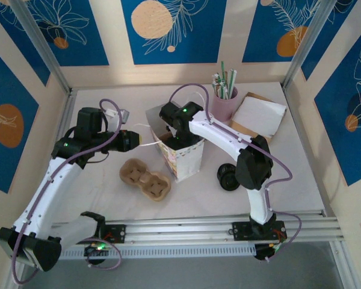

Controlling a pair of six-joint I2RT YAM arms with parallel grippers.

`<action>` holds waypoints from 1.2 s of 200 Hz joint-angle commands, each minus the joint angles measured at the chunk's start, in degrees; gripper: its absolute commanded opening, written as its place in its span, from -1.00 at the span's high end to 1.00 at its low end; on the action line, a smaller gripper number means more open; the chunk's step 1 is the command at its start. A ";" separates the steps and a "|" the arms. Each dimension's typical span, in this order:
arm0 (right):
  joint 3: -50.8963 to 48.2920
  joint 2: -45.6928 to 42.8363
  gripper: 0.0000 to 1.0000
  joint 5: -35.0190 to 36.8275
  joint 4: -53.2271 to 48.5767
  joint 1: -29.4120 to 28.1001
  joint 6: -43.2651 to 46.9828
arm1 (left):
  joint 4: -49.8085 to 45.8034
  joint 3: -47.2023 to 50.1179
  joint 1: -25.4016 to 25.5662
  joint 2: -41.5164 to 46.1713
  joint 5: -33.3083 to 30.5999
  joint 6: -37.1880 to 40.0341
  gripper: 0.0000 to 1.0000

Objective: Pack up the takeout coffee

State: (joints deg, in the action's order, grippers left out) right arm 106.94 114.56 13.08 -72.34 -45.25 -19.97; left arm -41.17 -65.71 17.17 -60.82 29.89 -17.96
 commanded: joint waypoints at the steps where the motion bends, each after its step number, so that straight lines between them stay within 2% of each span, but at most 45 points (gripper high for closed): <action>1: 2.29 -1.00 -0.70 0.10 -1.93 -0.28 -0.67 | -0.40 -0.11 0.94 0.08 -0.70 -0.05 0.55; 30: 3.10 -1.01 -0.77 -0.07 -2.22 -0.26 -0.62 | -0.29 -0.11 1.20 -0.07 -0.86 -0.10 0.54; 240: 8.89 -2.41 -0.84 1.05 -5.97 -0.71 -1.61 | -0.57 -0.95 2.06 -0.53 -1.63 -0.14 0.42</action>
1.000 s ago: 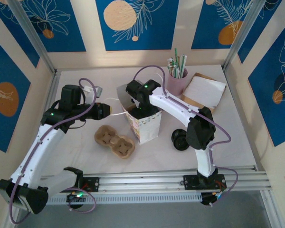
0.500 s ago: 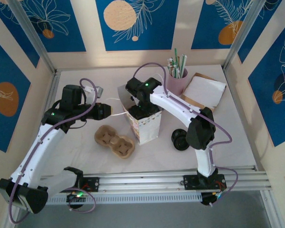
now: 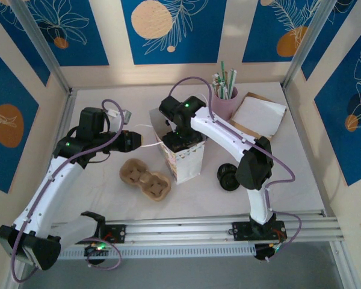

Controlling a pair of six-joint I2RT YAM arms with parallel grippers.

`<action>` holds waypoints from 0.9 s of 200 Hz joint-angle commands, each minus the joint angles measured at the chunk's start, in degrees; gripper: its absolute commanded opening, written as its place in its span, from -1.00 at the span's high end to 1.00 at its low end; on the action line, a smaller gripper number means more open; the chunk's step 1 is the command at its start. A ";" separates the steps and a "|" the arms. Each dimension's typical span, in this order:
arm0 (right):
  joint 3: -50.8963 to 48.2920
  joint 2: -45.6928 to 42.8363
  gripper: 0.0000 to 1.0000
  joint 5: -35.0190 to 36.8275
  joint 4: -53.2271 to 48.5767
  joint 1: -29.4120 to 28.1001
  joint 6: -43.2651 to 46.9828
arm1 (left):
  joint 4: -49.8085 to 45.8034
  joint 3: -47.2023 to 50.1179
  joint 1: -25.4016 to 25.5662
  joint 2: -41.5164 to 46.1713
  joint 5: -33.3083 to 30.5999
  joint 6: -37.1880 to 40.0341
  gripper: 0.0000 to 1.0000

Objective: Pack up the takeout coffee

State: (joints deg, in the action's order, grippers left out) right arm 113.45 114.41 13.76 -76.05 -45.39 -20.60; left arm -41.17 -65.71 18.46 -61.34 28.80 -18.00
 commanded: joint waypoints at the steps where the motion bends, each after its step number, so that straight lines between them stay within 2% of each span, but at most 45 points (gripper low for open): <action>1: 2.43 -2.26 -0.84 0.43 -2.30 -0.58 -1.00 | -0.57 -0.93 0.73 -0.01 -0.52 -0.10 0.42; 180: 5.64 -5.02 -0.86 1.54 -4.05 -1.37 -1.39 | -0.49 -1.33 1.05 -0.20 -1.05 -0.28 0.29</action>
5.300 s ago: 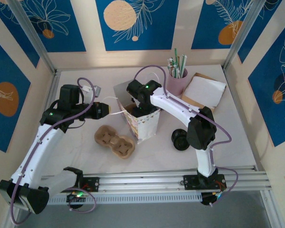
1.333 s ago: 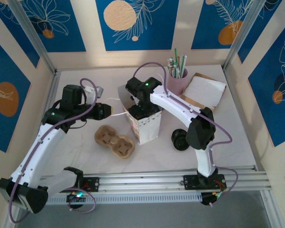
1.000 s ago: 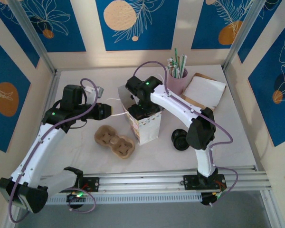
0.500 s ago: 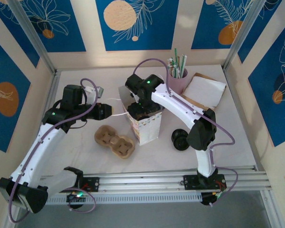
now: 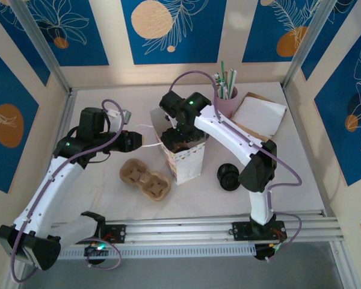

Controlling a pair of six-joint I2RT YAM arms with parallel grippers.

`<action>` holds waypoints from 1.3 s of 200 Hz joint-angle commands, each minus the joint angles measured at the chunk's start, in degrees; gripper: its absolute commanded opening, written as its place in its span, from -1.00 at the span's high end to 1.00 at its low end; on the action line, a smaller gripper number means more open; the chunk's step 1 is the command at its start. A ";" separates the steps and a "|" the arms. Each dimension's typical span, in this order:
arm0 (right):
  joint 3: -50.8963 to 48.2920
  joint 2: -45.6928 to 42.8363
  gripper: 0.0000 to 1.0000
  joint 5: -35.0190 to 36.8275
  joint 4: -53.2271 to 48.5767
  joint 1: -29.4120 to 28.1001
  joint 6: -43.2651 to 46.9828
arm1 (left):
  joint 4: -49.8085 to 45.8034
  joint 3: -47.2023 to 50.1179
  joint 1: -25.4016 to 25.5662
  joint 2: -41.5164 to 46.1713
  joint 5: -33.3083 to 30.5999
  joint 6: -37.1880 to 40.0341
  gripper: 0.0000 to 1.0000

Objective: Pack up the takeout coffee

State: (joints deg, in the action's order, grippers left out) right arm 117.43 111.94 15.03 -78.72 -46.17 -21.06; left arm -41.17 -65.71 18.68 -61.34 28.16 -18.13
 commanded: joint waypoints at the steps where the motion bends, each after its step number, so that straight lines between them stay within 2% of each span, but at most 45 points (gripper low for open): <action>1: 1.67 -2.53 -0.86 0.27 -1.41 -0.59 -0.92 | -0.49 -1.29 0.83 -0.24 -0.40 -0.19 0.29; 109: 3.64 -5.94 -0.86 -0.83 -1.06 -0.93 -2.08 | -0.49 -1.35 1.27 -0.05 -0.74 -0.33 0.23; 260: 6.57 -10.50 -0.85 3.23 -0.96 -2.25 -2.91 | 0.04 -1.85 1.71 -0.54 -0.57 -0.68 0.21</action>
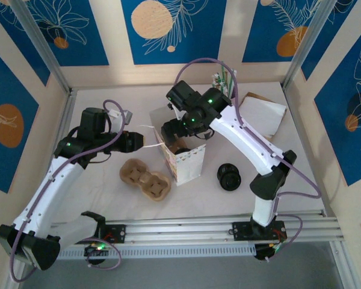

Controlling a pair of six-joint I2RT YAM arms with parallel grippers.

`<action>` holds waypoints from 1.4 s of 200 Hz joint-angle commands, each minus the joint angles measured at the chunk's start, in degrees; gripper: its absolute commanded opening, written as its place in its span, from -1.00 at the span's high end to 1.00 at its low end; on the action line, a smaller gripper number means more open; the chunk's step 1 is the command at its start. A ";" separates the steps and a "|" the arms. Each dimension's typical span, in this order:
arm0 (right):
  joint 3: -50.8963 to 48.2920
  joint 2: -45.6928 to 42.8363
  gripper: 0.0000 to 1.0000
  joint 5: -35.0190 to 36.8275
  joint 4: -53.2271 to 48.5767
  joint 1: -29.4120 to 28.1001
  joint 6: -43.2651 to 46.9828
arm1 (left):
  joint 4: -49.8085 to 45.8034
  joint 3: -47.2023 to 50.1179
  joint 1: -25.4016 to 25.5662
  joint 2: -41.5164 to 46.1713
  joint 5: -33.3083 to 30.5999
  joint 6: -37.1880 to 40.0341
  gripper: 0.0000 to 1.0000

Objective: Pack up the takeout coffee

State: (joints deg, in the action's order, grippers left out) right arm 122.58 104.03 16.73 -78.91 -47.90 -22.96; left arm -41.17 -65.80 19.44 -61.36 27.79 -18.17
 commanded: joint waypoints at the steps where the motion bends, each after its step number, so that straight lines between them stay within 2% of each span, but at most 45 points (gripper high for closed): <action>1: 1.42 -2.64 -0.85 1.49 -0.70 -0.53 -1.02 | 0.04 -1.78 0.95 -0.52 -0.24 -0.63 0.21; 48: -0.43 -7.09 -0.84 1.03 3.67 -1.51 -0.87 | 0.94 -1.94 0.97 -0.10 0.78 -1.48 0.20; 72: -4.98 -11.62 -0.85 0.15 9.17 -2.30 -0.17 | 1.24 -2.59 0.95 0.10 1.39 -2.04 0.09; 84: -7.51 -13.93 -0.84 -0.44 11.67 -2.24 -0.32 | 1.18 -2.93 0.95 0.17 1.62 -2.13 -0.03; 118: -14.59 -20.65 -0.86 -0.89 16.93 -1.86 -1.28 | 0.84 -3.61 0.95 0.83 1.84 -2.71 -0.52; 157: -21.87 -28.24 -0.86 -2.83 21.34 0.66 -3.22 | -0.90 -4.37 0.95 2.43 0.76 -2.96 -0.99; 231: -30.42 -39.59 -0.88 -5.72 24.90 7.81 -6.42 | -6.65 -7.16 0.96 8.41 -2.60 -4.06 -1.00; 280: -32.10 -42.93 -0.83 -9.50 22.79 16.09 -7.63 | -9.81 -8.58 0.86 16.62 -13.88 -5.23 -1.00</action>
State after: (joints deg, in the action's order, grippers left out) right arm 91.35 62.19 10.59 -55.40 -35.31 -29.12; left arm -47.66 -72.23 19.79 -48.34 21.17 -22.28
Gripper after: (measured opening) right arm 0.921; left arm 0.999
